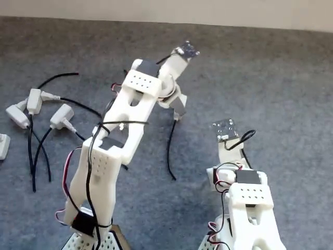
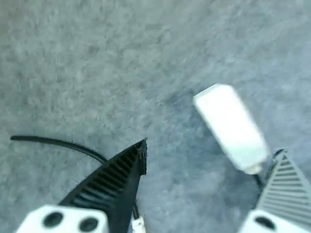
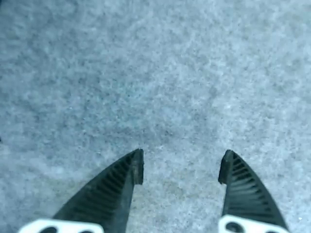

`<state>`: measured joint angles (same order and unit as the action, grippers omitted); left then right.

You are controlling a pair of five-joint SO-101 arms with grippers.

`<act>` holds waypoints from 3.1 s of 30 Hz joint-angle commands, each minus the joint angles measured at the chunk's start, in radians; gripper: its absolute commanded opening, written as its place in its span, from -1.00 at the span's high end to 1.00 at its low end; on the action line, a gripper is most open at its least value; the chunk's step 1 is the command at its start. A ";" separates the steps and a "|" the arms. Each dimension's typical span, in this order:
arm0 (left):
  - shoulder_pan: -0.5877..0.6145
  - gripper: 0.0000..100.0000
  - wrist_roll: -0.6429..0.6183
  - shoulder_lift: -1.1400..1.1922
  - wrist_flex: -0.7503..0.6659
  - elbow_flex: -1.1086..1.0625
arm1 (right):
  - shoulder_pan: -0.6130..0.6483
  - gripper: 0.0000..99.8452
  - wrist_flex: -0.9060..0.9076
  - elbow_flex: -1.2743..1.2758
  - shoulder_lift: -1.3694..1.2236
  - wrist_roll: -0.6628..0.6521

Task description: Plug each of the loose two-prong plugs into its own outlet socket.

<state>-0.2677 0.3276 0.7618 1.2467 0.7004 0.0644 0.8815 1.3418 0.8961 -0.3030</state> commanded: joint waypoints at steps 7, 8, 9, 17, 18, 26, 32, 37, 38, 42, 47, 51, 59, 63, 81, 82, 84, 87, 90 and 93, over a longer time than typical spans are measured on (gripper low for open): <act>0.143 0.24 -0.002 0.088 -0.028 0.054 | 0.008 0.50 -0.015 -0.015 0.025 0.006; 0.154 0.24 -0.002 0.088 -0.028 0.061 | 0.010 0.50 -0.015 -0.015 0.025 0.006; 0.163 0.24 -0.002 0.087 -0.026 0.061 | 0.010 0.50 -0.015 -0.015 0.025 0.006; 0.213 0.24 -0.002 0.084 -0.026 0.068 | 0.035 0.50 -0.015 -0.012 0.025 0.006; 0.214 0.24 -0.002 0.084 -0.020 0.087 | 0.047 0.50 -0.015 -0.008 0.025 0.006; 0.131 0.24 -0.009 0.091 0.203 0.407 | 0.058 0.50 -0.015 -0.008 0.025 0.006; 0.035 0.24 -0.009 0.130 0.193 0.420 | 0.058 0.50 -0.015 -0.008 0.025 0.006; 0.022 0.24 -0.009 0.237 0.132 0.417 | 0.058 0.50 -0.015 -0.008 0.025 0.006; 0.025 0.24 -0.009 0.257 0.123 0.417 | 0.058 0.50 -0.015 -0.008 0.025 0.006; 0.028 0.24 -0.009 0.314 0.112 0.417 | 0.058 0.50 -0.015 -0.008 0.025 0.006; 0.028 0.55 -0.006 0.328 0.123 0.417 | 0.058 0.50 -0.015 -0.008 0.025 0.006; 0.030 1.00 -0.008 0.326 0.123 0.417 | 0.059 0.50 -0.015 -0.008 0.025 0.006; 0.022 0.99 0.144 0.226 0.439 0.639 | 0.059 0.50 -0.054 -0.004 0.021 0.006; 0.076 0.99 0.184 0.094 0.552 0.611 | 0.059 0.50 -0.058 -0.002 0.019 0.006; 0.114 0.99 0.816 -1.210 0.241 -1.360 | 0.059 0.50 -0.071 0.024 0.021 0.006; 0.114 0.99 0.829 -1.267 0.219 -1.432 | 0.059 0.50 -0.071 0.024 0.019 0.006; 0.114 0.99 0.861 -1.354 0.198 -1.558 | 0.059 0.50 -0.071 0.024 0.018 0.006; 0.116 0.99 0.924 -1.435 0.178 -1.696 | 0.059 0.50 -0.071 0.024 0.018 0.006; 0.117 0.99 0.930 -1.455 0.115 -1.767 | 0.059 0.50 -0.071 0.024 0.018 0.006; 0.119 0.99 0.925 -1.432 0.041 -1.801 | 0.059 0.50 -0.070 0.025 0.018 0.006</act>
<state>-0.1649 1.2390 -0.6621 1.3694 -1.0610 0.1151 0.8232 1.3709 0.8961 -0.3030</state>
